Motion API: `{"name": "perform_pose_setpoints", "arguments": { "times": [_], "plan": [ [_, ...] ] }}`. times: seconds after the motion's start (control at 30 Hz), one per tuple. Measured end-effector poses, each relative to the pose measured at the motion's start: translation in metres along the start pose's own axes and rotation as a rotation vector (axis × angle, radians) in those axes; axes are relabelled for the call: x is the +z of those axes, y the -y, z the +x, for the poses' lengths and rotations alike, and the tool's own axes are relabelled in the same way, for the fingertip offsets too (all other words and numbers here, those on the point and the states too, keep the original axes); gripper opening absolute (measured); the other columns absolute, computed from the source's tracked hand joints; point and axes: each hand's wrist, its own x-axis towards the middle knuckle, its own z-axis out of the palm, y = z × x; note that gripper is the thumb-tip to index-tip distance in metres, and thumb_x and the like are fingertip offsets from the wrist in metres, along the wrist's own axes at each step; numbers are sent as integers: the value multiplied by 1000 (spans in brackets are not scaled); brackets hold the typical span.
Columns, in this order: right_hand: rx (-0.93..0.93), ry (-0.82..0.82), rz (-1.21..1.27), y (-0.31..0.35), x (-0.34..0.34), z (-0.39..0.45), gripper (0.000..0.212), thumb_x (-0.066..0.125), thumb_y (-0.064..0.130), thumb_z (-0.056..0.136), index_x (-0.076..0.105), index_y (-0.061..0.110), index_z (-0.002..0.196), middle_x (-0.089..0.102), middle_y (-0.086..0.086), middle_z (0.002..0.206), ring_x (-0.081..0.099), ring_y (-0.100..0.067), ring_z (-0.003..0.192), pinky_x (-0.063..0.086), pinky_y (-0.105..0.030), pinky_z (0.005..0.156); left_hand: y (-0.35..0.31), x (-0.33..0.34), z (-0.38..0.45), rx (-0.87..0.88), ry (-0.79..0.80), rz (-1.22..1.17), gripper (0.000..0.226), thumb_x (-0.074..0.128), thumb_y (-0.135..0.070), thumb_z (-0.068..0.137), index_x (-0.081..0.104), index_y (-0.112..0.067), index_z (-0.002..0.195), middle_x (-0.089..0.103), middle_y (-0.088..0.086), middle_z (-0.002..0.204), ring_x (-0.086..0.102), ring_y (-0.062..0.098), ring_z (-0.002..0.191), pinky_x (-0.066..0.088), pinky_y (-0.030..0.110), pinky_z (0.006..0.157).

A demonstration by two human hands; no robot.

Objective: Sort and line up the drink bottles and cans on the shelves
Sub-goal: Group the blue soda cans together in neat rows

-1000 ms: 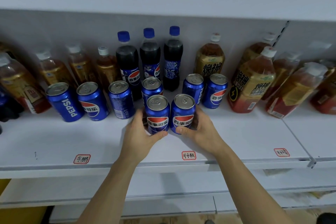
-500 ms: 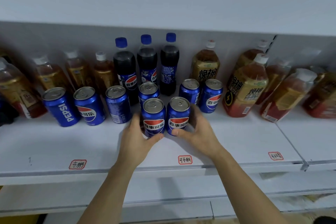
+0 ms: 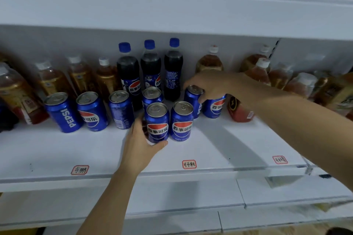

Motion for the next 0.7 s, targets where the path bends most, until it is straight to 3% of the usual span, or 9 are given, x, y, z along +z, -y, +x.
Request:
{"name": "perform_pose_setpoints", "arguments": {
  "times": [0.13,0.23,0.33,0.43,0.5,0.6,0.67,0.7],
  "plan": [
    [12,-177,-30,3,-21,-26,49,81,31,81,60,25,125,61,0,103,60,-23,95,46,-34,77,-7,-4,-5,36,-46,-140,105,93,-36,66,33,-32,152,57,-16,139,60,6,122,53,37,104],
    [105,-331,31,10,-48,-59,47,75,36,88,57,19,127,54,-2,105,59,-29,100,48,-38,81,-17,-7,-23,196,-306,-81,75,71,-54,87,41,-20,147,55,2,143,56,17,128,51,44,106],
    [152,-437,215,23,-73,-86,39,67,38,96,55,14,125,59,-3,112,58,-24,103,47,-34,83,-45,-9,-40,400,-536,-73,59,62,-39,90,48,-6,137,53,12,136,54,20,124,50,35,105],
    [173,-424,596,41,-83,-94,33,62,42,99,57,19,123,61,4,110,59,-13,94,45,-17,71,-93,-13,-41,433,-468,-75,72,72,-39,85,44,-5,142,48,8,140,49,14,129,42,17,106],
    [121,-384,787,58,-86,-98,28,64,47,97,64,25,113,68,8,105,68,-6,88,54,-16,76,-117,-15,-39,423,-386,-86,90,84,-40,80,36,-10,150,43,5,147,45,10,135,39,14,108],
    [25,-385,855,83,-82,-102,27,69,54,91,68,27,92,74,7,88,74,-10,78,62,-25,75,-127,-15,-40,435,-351,-151,100,89,-38,75,31,-19,153,44,1,149,46,13,138,46,30,109],
    [-17,-427,766,96,-75,-99,43,70,65,83,72,23,88,75,5,81,74,-11,70,63,-32,71,-119,-15,-48,420,-375,-241,88,89,-31,74,38,-29,146,50,-5,144,53,16,132,53,40,104],
    [-35,-454,678,100,-72,-96,49,69,71,80,72,23,88,74,7,80,72,-8,68,59,-29,68,-114,-16,-55,396,-380,-302,80,88,-27,75,42,-34,140,54,-10,140,56,17,130,54,43,103]
  ]
}}
